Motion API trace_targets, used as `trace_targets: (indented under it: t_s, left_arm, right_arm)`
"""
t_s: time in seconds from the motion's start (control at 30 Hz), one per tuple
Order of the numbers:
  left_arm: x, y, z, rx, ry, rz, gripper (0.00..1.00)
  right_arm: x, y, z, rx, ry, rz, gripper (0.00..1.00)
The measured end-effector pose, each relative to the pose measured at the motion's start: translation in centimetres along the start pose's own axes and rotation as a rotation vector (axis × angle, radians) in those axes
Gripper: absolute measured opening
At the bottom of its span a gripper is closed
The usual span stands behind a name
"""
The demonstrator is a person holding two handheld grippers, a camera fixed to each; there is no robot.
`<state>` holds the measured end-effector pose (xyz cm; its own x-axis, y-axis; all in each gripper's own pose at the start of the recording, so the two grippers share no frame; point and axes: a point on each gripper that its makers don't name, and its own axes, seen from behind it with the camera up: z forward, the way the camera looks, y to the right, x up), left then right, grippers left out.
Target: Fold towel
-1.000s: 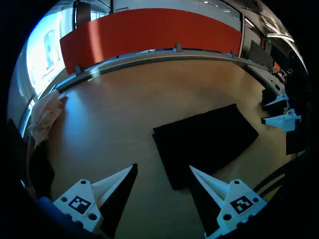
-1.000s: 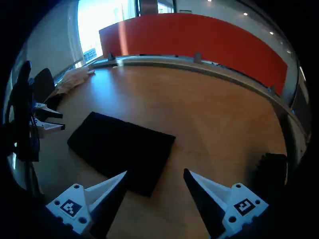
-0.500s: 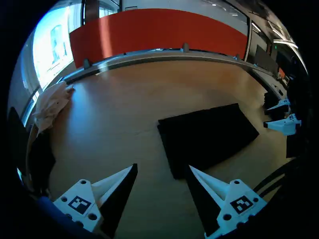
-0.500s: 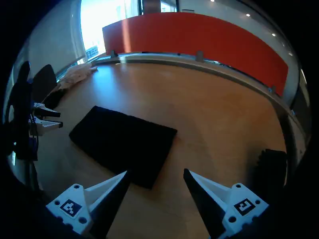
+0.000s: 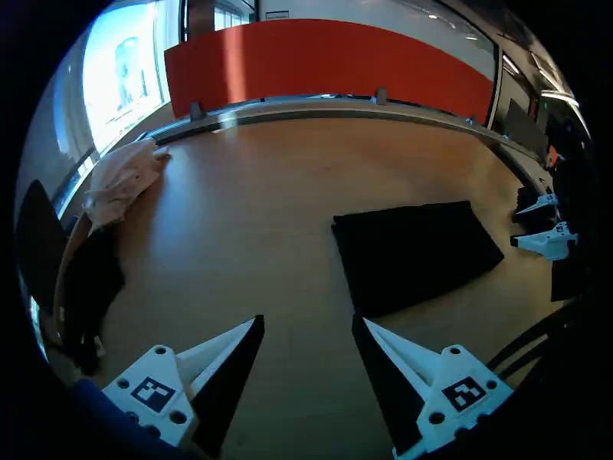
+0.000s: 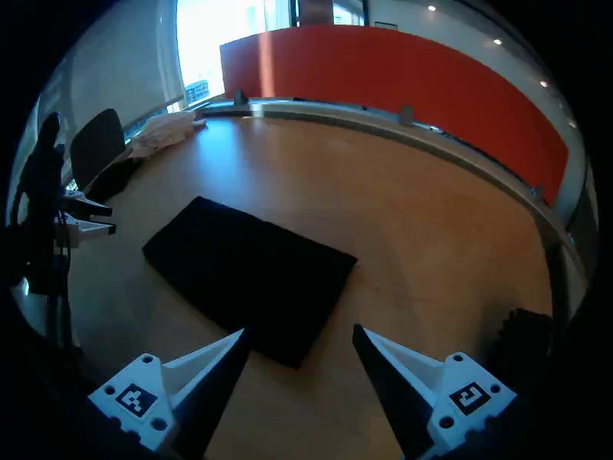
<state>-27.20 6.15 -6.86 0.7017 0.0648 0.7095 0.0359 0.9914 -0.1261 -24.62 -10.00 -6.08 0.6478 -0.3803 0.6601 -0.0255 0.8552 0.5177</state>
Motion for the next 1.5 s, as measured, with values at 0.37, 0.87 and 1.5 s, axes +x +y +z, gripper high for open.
trace_targets:
  t_s: [0.37, 0.87, 1.5]
  left_arm:
    - [-1.2, -1.3, -1.9, 0.036, -0.003, -0.024, 0.84]
    - [-2.5, -2.6, -3.3, 0.062, -0.010, -0.053, 0.84]
    - [-2.5, -3.0, -3.6, 0.063, -0.006, -0.056, 0.84]
  right_arm:
    - [-2.2, -0.4, 0.9, 0.028, -0.044, -0.040, 0.96]
    - [-4.9, -0.8, 1.8, 0.087, -0.120, -0.073, 0.53]
    - [-5.7, -0.2, 2.6, 0.099, -0.161, -0.112, 0.24]
